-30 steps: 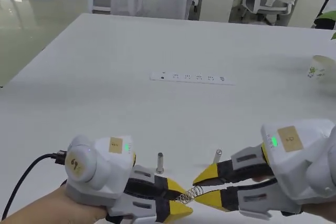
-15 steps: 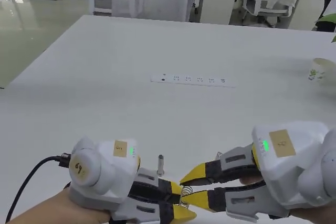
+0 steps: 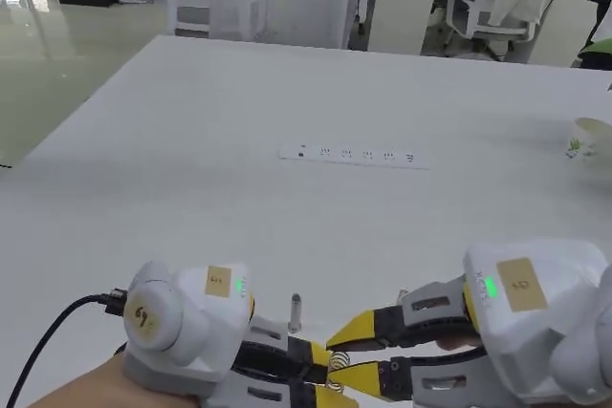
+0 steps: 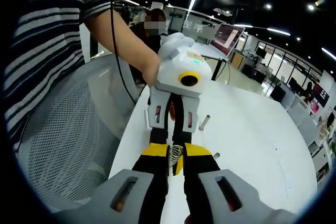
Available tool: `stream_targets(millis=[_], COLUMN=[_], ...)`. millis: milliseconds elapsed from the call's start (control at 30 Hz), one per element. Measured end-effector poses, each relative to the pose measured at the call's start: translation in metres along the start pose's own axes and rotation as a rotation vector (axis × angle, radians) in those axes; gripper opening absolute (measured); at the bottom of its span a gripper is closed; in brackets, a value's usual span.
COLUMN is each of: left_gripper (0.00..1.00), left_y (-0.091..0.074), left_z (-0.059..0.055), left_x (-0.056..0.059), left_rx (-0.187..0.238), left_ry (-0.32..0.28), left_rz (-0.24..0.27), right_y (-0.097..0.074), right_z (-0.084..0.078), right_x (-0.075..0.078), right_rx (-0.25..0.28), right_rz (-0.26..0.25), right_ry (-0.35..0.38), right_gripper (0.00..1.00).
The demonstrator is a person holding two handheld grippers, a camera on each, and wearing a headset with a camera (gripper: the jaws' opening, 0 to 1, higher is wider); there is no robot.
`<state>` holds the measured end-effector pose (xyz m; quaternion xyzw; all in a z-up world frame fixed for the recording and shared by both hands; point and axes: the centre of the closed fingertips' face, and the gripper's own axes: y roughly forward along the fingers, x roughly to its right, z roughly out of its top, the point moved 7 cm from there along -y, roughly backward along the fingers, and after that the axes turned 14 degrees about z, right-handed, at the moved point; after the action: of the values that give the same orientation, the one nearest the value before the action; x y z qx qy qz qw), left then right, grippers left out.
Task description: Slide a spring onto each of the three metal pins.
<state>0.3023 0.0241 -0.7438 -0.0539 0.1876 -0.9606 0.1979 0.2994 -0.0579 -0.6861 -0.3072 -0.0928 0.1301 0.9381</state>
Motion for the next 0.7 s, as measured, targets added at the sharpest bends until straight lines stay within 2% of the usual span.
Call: stream_targets(millis=[333,700], left_gripper=[0.08,0.17], left_y=[-0.004,-0.021], left_z=[0.001,-0.006], left_x=[-0.002,-0.010], left_rx=[0.013,0.016], left_ry=[-0.031,-0.073], left_rz=[0.025,0.073], right_y=[0.000,-0.005], right_z=[0.003,0.000], right_x=[0.002,0.008], right_rx=[-0.006,-0.009], right_rz=[-0.003,-0.038], right_ry=[-0.006,0.012], right_gripper=[0.06,0.06])
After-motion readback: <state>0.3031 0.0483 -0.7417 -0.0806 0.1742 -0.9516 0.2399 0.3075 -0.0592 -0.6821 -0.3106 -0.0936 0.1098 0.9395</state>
